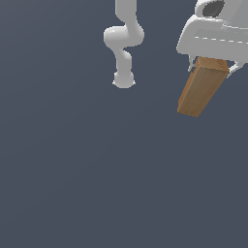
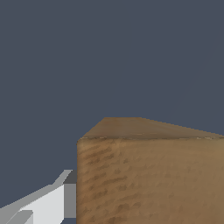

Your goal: Pick up the object and move it to a goal position.

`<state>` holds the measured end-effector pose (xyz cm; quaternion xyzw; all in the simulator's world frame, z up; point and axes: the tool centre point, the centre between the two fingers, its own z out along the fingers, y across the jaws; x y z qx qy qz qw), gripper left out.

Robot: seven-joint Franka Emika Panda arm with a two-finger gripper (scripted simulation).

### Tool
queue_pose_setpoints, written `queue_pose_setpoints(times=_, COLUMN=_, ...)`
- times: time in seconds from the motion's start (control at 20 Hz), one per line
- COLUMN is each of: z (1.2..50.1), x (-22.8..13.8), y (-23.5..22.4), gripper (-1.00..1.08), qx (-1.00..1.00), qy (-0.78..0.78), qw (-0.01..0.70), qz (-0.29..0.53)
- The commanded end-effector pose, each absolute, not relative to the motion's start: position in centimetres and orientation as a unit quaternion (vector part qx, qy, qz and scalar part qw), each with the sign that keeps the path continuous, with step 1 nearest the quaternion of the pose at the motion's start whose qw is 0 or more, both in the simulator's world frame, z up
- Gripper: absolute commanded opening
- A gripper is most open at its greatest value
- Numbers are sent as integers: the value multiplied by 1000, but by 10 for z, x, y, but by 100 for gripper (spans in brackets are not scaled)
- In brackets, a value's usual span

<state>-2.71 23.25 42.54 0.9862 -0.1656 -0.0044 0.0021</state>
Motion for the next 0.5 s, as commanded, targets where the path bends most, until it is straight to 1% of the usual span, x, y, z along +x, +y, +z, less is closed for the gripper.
queue_pose_setpoints(times=0.0, z=436, x=-25, y=239, gripper=-100, qx=986, qy=-166, qw=0, qz=0)
queue_pose_setpoints(times=0.45, z=443, x=-23, y=246, gripper=-100, qx=986, qy=-166, qw=0, qz=0)
